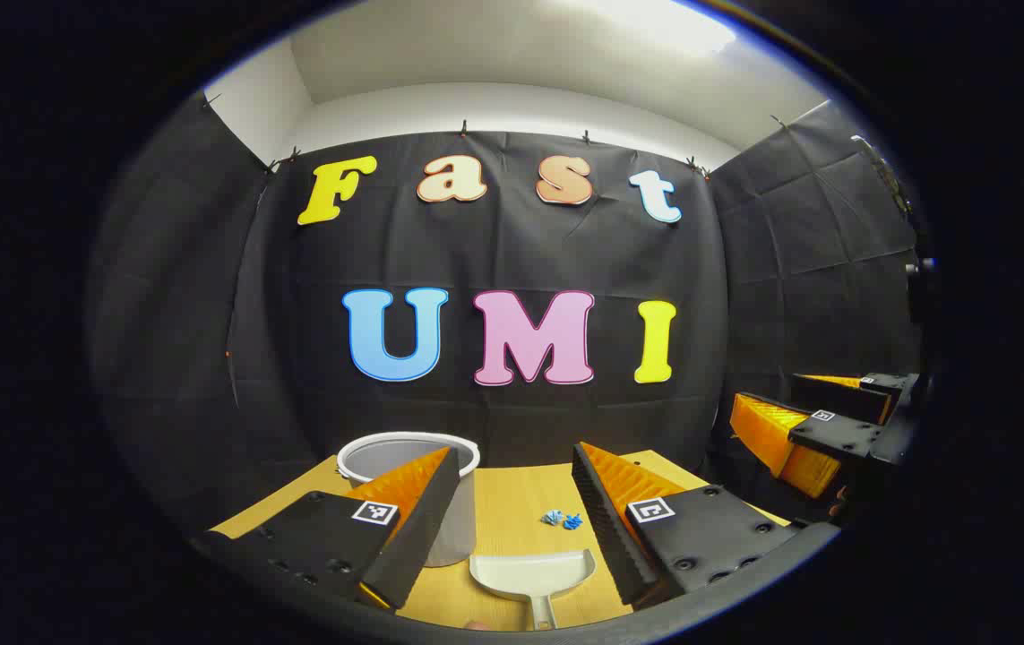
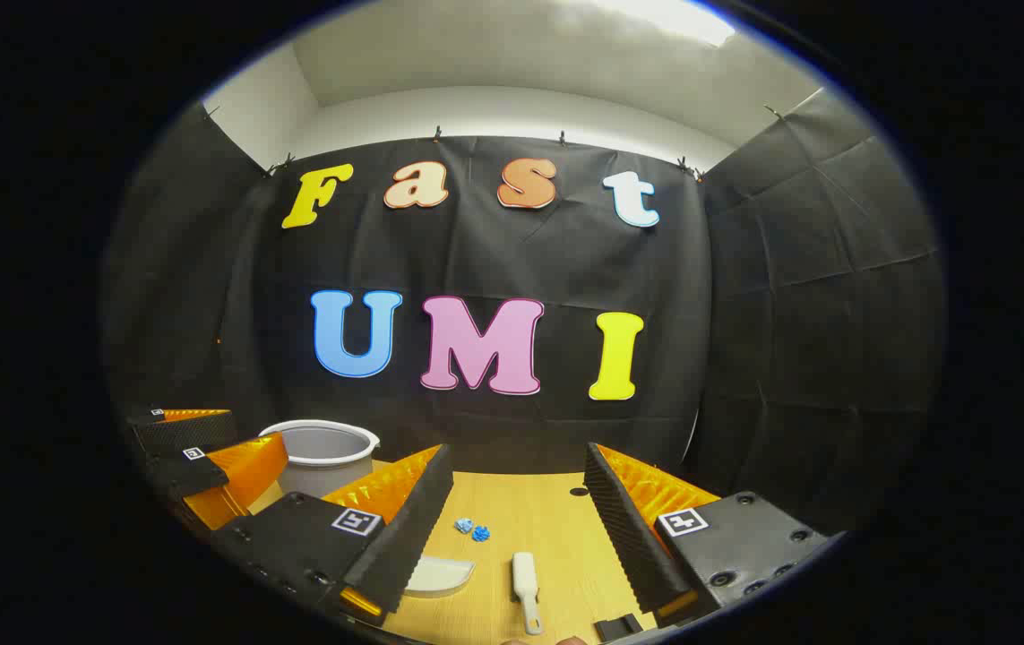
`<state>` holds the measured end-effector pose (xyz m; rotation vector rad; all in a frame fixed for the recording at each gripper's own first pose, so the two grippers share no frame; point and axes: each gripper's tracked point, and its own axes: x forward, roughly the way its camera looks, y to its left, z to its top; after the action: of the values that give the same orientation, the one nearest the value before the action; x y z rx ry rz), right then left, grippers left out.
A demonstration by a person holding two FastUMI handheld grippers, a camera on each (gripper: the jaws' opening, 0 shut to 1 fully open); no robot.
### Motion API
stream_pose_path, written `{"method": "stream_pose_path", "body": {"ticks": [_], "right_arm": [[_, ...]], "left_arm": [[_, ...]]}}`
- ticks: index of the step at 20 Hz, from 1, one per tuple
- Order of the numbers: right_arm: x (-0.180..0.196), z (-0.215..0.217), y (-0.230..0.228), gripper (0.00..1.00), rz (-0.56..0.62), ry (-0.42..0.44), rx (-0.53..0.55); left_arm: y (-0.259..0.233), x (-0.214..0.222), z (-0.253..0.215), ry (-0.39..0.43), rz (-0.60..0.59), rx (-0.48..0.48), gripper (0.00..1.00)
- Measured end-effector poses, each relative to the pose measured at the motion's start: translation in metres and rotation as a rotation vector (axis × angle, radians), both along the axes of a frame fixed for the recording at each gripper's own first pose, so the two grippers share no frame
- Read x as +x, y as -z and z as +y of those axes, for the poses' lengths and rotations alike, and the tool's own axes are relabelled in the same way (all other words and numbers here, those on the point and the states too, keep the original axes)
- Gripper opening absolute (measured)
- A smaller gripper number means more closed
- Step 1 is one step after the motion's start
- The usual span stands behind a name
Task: Pick up the small broom and dustpan from the desktop, sweep the trash into the dustpan with the broom, and then empty the trash into the garbage bin.
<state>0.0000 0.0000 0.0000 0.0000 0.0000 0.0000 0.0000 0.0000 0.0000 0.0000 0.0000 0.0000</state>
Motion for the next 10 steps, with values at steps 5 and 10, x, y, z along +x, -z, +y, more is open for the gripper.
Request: {"method": "stream_pose_path", "body": {"ticks": [5, 10], "right_arm": [[0.005, 0.009, 0.0, 0.96, -0.005, -0.02, 0.004], [0.013, -0.004, -0.008, 0.96, -0.005, 0.009, 0.049]], "left_arm": [[0.006, 0.006, 0.012, -0.019, 0.025, 0.021, 0.76], [-0.009, 0.005, 0.013, -0.011, -0.004, 0.042, 0.76]]}}
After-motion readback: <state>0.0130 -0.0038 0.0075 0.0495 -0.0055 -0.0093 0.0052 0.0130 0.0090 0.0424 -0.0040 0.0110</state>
